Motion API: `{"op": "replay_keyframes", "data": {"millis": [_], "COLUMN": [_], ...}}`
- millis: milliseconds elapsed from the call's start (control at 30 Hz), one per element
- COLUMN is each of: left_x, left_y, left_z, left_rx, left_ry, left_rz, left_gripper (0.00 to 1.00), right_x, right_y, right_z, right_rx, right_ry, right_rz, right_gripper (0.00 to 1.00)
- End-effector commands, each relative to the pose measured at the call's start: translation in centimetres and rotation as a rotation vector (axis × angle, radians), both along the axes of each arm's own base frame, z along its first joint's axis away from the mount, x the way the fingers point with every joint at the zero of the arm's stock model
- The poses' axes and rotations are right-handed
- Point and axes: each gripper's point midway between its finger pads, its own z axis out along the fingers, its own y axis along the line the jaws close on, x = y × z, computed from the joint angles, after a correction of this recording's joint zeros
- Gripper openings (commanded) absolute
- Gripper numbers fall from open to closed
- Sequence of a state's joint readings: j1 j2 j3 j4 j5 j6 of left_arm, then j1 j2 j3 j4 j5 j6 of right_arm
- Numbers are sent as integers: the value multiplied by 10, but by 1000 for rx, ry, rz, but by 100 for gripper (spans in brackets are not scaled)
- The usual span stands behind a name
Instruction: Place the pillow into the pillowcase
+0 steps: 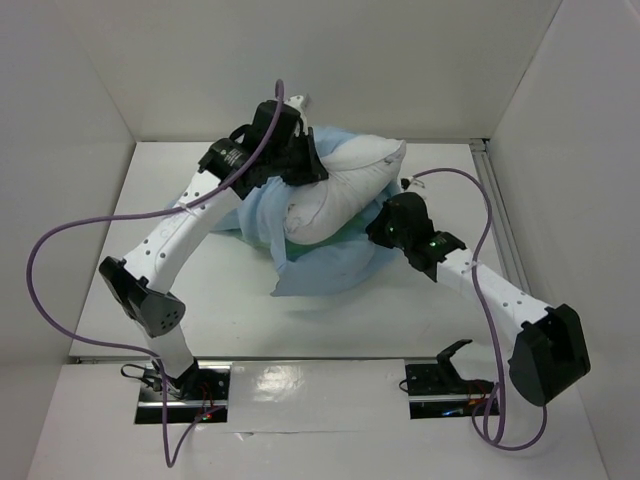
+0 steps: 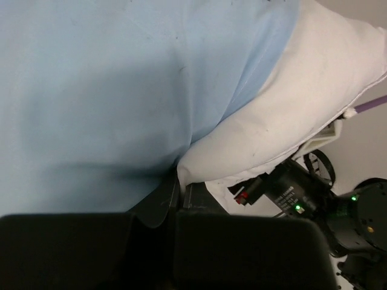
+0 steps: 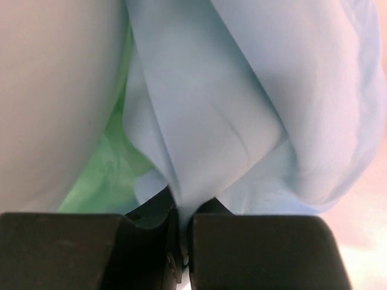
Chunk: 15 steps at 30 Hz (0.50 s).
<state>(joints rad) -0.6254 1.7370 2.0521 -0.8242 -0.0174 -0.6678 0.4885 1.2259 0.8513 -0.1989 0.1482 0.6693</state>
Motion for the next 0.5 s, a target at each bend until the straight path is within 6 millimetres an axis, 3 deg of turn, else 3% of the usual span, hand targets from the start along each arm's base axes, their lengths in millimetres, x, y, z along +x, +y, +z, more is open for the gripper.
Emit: {"op": "replay_keyframes", "data": {"millis": [0, 133, 233, 267, 467], "left_x": [41, 43, 43, 45, 46], "left_y": [46, 46, 44, 43, 41], "left_z": [-43, -53, -61, -66, -74], "left_rx": [186, 205, 213, 219, 238], "left_ry": [7, 22, 40, 47, 58], "left_rz": [208, 213, 204, 204, 182], "left_gripper": [0, 0, 0, 0, 0], "right_x": [-19, -24, -24, -24, -18], "right_y": [-28, -40, -44, -44, -50], "right_z": [-2, -3, 10, 10, 30], "right_rx": [-49, -52, -45, -45, 12], "right_ry": [50, 51, 26, 26, -38], "right_rz": [-60, -113, -137, -137, -198], "right_gripper": [7, 6, 6, 0, 0]}}
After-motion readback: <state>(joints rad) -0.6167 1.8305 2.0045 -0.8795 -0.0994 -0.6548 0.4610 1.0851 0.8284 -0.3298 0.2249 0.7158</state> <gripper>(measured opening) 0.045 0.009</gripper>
